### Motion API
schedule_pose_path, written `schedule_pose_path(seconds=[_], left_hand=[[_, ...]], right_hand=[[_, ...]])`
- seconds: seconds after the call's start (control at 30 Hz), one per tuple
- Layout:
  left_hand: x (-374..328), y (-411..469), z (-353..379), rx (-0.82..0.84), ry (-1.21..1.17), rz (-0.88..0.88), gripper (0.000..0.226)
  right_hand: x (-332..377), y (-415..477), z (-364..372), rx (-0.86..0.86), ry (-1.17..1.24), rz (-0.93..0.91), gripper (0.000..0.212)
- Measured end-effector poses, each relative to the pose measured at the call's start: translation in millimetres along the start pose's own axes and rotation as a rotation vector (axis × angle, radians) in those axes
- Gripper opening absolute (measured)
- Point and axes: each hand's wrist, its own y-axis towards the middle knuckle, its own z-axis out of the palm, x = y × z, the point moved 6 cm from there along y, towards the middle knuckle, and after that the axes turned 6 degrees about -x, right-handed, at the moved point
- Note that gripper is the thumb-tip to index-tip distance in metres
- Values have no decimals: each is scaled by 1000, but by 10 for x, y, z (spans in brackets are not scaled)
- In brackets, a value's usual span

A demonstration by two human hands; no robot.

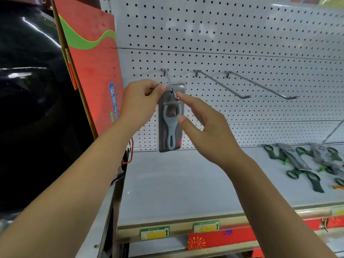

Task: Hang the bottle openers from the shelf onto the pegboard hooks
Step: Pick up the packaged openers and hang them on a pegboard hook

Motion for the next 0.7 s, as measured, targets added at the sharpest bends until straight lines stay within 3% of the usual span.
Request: schedule_pose_path(seconds=[0.43,0.7], left_hand=[[451,855,292,-179,287,-108,31],[522,1026,341,-165,315,-128,35]], right_hand=[[74,40,-40,10,-98,23,38],[110,70,-75,14,-104,25,43]])
